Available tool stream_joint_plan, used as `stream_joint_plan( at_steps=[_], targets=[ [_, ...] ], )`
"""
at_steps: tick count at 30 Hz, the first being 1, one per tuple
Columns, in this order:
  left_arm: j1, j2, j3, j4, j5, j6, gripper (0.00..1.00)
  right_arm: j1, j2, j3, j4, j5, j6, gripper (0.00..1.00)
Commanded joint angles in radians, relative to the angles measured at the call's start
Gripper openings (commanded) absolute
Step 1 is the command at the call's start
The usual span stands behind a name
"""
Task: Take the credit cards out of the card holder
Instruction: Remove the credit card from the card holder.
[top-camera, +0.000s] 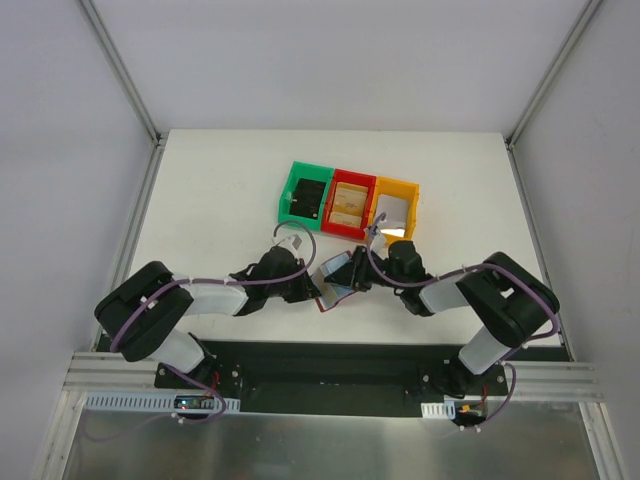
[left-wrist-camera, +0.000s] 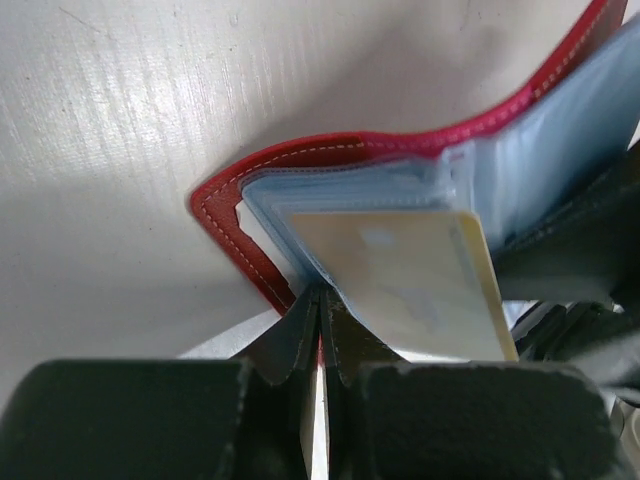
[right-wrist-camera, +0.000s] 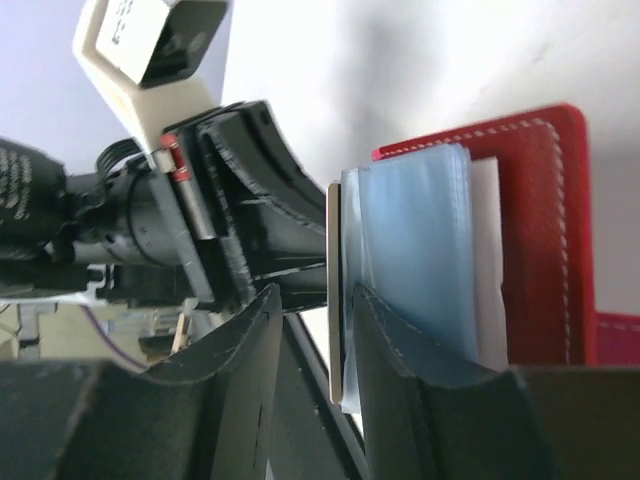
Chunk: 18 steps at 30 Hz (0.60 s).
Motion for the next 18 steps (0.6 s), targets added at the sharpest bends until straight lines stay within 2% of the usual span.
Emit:
stream_joint_plan(
  at_steps=[1, 7, 18],
  targets=[
    [-0.034, 0.046, -0.028, -0.010, 0.001, -0.010, 0.00, 0.067, -0.001, 0.016, 0.041, -0.220, 0.037, 0.36],
    [-0.030, 0.028, -0.039, -0.014, -0.012, -0.008, 0.00, 0.067, 0.024, 0.024, 0.000, -0.252, 0.022, 0.36],
    [-0.033, 0.005, -0.048, -0.024, -0.021, -0.008, 0.00, 0.064, -0.016, 0.036, -0.172, -0.185, -0.069, 0.40]
  ],
)
